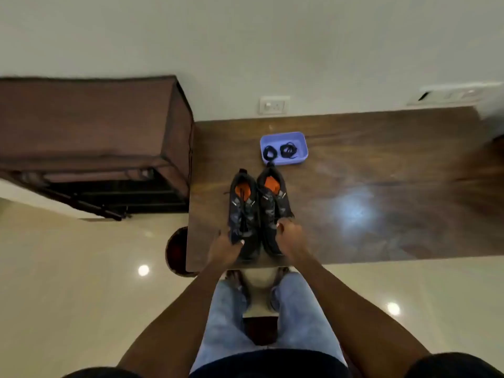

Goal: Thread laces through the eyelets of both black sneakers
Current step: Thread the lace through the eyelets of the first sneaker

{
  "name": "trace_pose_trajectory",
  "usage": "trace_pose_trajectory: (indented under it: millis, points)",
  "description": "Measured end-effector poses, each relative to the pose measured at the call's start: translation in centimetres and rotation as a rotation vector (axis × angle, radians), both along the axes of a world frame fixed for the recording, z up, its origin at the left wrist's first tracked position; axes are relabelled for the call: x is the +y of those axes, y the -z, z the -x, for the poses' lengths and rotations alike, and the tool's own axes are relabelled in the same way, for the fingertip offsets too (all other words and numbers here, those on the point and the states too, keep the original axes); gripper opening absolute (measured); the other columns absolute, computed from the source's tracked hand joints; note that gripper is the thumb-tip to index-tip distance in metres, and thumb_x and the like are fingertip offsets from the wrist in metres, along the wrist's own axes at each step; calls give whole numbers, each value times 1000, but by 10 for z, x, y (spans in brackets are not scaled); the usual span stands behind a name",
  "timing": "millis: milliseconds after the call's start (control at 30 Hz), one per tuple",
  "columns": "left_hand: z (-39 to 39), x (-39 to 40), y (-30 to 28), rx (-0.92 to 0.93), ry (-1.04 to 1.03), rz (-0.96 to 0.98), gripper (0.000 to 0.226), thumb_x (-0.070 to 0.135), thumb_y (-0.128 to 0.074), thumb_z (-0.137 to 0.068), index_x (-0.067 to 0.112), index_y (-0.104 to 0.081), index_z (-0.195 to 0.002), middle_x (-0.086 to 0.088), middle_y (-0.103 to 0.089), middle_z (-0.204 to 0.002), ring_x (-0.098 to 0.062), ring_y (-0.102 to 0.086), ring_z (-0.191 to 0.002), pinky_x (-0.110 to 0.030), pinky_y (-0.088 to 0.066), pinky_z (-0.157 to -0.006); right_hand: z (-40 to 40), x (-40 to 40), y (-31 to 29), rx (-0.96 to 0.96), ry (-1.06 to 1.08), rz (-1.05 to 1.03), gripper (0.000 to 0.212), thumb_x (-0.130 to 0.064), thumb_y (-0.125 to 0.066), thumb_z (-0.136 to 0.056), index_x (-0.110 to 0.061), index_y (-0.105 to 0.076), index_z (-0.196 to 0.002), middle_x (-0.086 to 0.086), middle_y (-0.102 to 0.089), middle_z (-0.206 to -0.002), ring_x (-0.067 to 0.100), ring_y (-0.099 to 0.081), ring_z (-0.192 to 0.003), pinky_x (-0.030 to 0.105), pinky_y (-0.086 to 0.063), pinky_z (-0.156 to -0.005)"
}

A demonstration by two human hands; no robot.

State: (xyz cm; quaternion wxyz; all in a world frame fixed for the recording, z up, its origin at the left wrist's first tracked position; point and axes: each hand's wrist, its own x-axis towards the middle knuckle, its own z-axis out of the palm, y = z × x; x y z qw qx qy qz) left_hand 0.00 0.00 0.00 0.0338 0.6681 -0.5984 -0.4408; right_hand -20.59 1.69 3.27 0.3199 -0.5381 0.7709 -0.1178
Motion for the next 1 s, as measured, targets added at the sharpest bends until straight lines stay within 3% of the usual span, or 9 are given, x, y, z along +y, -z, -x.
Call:
trace_pose_trajectory:
  millis: [200, 300, 433, 600, 800, 1000]
  points:
    - [8, 9, 57, 197, -294, 53, 93, 59, -77, -73, 24, -35, -148, -5, -49, -143, -27, -50, -130, -48, -46, -105, -38, 10, 38, -153, -20, 127, 31, -6, -48, -100, 1, -61, -127, 18, -61, -131, 33, -56, -121, 36, -44, -98]
    - [10, 11, 90, 281, -347, 190, 95, 67, -76, -68, 31, -38, -147, 3, -51, -142, -18, -49, -132, -44, -45, -108, -56, 12, 63, -232, 10, 173, 40, -9, -43, -104, 0, -49, -142, 15, -50, -148, 28, -44, -138, 32, -36, -110]
    - [8, 15, 120, 312, -373, 333, 93, 73, -74, -67, 28, -45, -144, 3, -55, -135, -16, -52, -128, -43, -47, -106, -77, 25, 98, -315, 51, 244, 49, -7, -39, -105, -4, -33, -153, 11, -34, -160, 23, -28, -149, 32, -26, -121]
    - [5, 37, 115, 342, -326, 403, 89, 70, -75, -65, 24, -52, -138, 0, -60, -130, -19, -56, -121, -43, -50, -102, -79, 57, 100, -360, 108, 305, 45, -7, -41, -103, -6, -42, -148, 17, -53, -143, 32, -49, -132, 45, -43, -108]
    - [-5, 106, 96, 409, -269, 320, 74, 50, -84, -71, 19, -58, -132, -1, -67, -125, -21, -62, -116, -39, -51, -99, -75, 130, 96, -308, 48, 276, 51, -6, -46, -100, -11, -42, -150, 15, -51, -148, 29, -46, -137, 34, -39, -110]
    - [0, 135, 93, 347, -273, 309, 82, 57, -80, -72, 21, -50, -139, -6, -60, -135, -26, -57, -122, -41, -48, -103, -69, 144, 97, -281, 33, 266, 53, -8, -49, -98, -13, -44, -150, 12, -52, -148, 28, -47, -136, 33, -40, -108]
